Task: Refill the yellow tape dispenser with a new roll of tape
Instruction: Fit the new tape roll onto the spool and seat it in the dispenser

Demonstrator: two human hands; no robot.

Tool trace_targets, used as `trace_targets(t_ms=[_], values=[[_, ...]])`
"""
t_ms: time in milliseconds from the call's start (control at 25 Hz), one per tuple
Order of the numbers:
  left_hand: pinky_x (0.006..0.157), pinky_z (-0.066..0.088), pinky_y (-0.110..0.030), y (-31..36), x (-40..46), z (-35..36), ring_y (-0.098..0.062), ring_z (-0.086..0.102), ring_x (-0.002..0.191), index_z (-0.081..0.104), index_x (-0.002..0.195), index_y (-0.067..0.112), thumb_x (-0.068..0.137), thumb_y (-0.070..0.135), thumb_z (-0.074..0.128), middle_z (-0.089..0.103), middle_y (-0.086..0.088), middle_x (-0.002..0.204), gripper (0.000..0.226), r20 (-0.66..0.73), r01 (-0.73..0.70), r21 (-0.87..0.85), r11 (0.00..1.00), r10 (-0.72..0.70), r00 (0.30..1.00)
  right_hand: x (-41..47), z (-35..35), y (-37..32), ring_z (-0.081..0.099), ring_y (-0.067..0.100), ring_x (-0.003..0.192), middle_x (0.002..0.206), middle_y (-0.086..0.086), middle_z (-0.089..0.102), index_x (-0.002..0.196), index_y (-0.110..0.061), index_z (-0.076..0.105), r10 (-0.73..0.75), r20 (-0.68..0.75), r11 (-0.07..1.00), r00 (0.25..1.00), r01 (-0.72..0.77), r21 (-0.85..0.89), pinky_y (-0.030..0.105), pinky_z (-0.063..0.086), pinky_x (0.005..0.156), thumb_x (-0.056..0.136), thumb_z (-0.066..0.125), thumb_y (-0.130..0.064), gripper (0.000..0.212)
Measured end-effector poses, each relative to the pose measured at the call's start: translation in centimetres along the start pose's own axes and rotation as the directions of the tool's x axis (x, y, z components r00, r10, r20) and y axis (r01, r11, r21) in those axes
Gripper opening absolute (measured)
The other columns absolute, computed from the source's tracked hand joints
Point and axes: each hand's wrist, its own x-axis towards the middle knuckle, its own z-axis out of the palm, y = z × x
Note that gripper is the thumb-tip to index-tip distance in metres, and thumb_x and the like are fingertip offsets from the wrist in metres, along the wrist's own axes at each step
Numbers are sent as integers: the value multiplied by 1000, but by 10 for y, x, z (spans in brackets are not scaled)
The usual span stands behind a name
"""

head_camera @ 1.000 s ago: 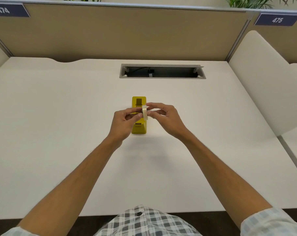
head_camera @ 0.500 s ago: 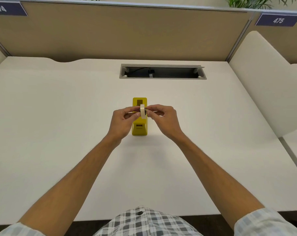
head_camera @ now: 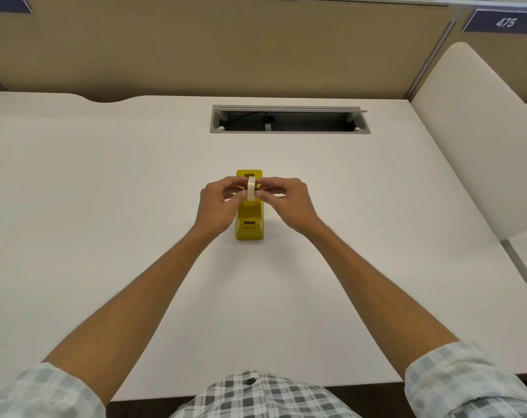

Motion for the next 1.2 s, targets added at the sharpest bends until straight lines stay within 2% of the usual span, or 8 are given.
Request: trace_targets(t_ms=[80,240,320,400,480,640,920,1200], values=[[89,49,-25,-4,6,1,-10,65,99,70,114,19,89,15,66,72,3,106,26,17,-21,91,996,20,1000,6,0,4,72,16,90,93,5,76,110,-13,75,7,13,1000,1000,-7,-28,25,56,85,85,74,-16,25],[79,35,-10,-14,16,4,-13,55,113,68,117,23,90,23,65,67,1,120,27,5,-21,216,976,20,1000,16,0,11,70,14,89,94,4,75,109,-14,75,23,43,997,999,-20,-74,23,54,80,86,74,-18,24],[90,39,-20,-18,20,5,-18,52,121,66,116,22,89,19,66,63,-1,125,28,3,-51,240,969,52,999,21,2,14,69,10,88,94,1,74,107,-15,74,21,44,996,999,-17,-89,19,52,76,85,74,-20,22],[103,38,-37,-22,25,5,-21,47,127,65,116,20,89,17,65,58,-2,130,28,8,-87,278,957,89,996,25,5,18,67,10,91,98,0,73,108,-15,73,15,28,991,1000,-11,-136,24,52,76,85,73,-21,23],[106,32,-43,-27,29,6,-21,40,132,65,117,20,90,17,64,52,-2,136,28,6,-86,324,942,89,996,30,7,23,64,11,95,105,-1,70,110,-14,72,6,15,981,1000,-3,-196,27,50,76,86,73,-22,26],[106,28,-43,-34,35,10,-20,34,137,63,119,23,91,18,62,45,0,143,28,-8,-64,364,929,72,997,38,11,29,59,9,94,107,-4,66,110,-16,72,-10,6,964,1000,11,-265,25,46,75,86,72,-26,25],[106,28,-43,-40,38,10,-20,35,136,62,119,24,92,18,60,46,1,142,28,4,-87,377,922,92,996,40,13,31,59,15,101,111,-4,64,112,-19,71,4,16,939,1000,2,-344,39,54,83,89,68,-29,25],[105,30,-44,-41,40,12,-21,39,134,62,118,21,91,17,62,48,-1,140,28,4,-68,373,925,71,997,41,10,25,58,16,104,116,-2,62,117,-19,69,-1,61,898,998,28,-440,35,52,84,92,65,-31,28]])
